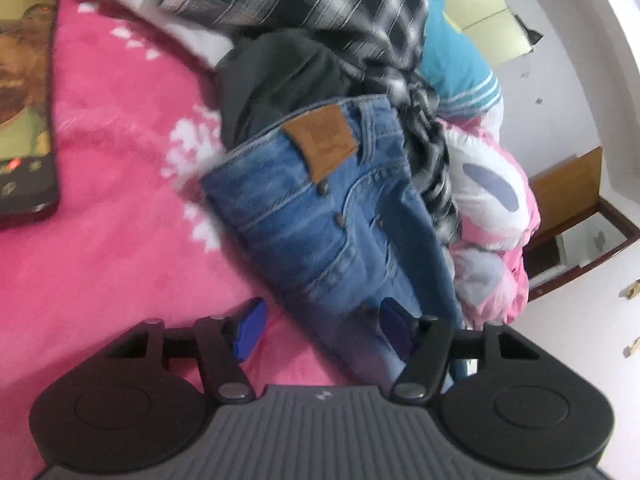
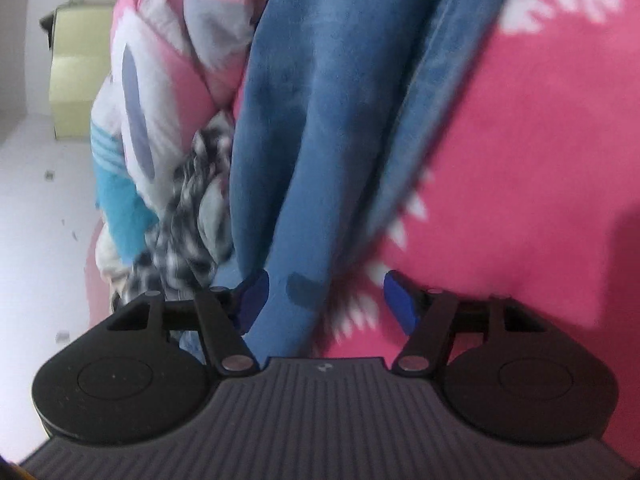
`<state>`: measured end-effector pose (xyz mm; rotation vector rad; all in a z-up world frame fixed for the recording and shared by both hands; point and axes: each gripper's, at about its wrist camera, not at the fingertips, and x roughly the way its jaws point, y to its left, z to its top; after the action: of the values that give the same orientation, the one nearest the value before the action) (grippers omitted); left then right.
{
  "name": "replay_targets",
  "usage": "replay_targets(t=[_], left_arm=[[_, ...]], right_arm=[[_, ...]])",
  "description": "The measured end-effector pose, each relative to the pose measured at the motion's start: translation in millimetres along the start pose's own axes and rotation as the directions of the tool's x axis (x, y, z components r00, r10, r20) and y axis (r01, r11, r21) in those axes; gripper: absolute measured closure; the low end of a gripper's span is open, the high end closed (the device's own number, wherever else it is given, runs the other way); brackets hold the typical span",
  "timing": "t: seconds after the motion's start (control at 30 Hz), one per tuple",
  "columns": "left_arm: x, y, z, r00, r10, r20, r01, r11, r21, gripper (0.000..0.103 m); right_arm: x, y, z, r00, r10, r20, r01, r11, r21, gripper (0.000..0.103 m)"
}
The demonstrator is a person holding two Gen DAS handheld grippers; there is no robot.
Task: Fold clothes
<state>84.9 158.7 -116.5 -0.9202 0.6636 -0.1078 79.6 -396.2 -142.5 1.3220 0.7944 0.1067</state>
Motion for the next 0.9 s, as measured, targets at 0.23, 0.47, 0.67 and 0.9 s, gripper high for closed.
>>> replay_targets(t=[0.23, 0.47, 0.67, 0.9], left_arm=[[16, -12, -3, 0.995, 0.023, 0.094, -0.026, 0.999, 0.040, 0.037], [5, -19, -1, 0.991, 0.099, 0.094, -0.096, 0.995, -0.040, 0.065], [-42, -34, -14, 0.994, 0.052, 0.100, -0.053, 0.999, 0.001, 0.068], [-97, -2, -58, 0.998, 0.059, 0.015, -0.059, 0.996, 0.063, 0.066]], right_arm=[[20, -10, 19, 0.985, 0.043, 0.168, -0.059, 0.994, 0.096, 0.072], [14, -12, 10, 0.962, 0.085, 0.259, -0.100, 0.994, 0.046, 0.095], [-36, 8, -9, 0.940, 0.141, 0.310, -0.127, 0.990, -0.065, 0.096], [-107, -30, -47, 0.962, 0.092, 0.256, -0.064, 0.991, -0.116, 0.094]])
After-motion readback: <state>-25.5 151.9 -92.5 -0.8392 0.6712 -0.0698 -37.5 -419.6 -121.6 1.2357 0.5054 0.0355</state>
